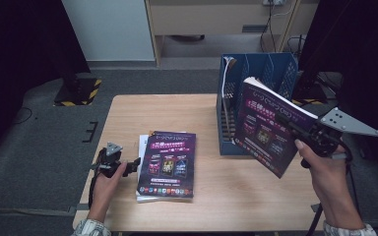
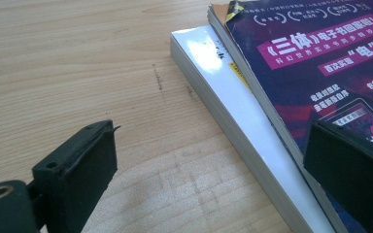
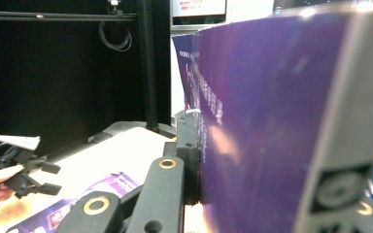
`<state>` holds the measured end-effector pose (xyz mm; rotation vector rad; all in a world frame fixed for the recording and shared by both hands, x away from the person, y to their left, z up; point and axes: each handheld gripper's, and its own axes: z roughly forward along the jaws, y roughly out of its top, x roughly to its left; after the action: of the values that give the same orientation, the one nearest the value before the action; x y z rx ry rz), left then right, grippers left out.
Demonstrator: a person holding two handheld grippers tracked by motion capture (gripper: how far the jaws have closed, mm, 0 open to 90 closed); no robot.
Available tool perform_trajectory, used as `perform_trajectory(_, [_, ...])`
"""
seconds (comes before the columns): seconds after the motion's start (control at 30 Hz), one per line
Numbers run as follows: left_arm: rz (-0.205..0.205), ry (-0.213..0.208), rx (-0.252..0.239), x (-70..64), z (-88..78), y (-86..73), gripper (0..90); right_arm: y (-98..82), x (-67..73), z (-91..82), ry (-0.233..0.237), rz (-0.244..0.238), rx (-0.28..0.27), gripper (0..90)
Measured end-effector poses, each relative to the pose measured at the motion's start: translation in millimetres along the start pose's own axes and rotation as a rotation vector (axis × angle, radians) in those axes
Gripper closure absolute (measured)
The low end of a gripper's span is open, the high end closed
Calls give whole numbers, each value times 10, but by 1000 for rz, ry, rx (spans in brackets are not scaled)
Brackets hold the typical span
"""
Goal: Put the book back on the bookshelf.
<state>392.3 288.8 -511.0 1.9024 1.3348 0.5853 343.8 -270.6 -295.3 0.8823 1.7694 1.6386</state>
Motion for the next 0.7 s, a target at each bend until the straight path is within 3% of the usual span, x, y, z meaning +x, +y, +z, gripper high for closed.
perform_trajectory(0.43, [3, 1, 1, -1, 5, -1, 50, 157, -142, 149, -86, -47, 17, 825])
perform_trajectory(0.7, [4, 1, 0, 0, 3, 0, 50, 219, -258, 303, -134, -42, 35, 825])
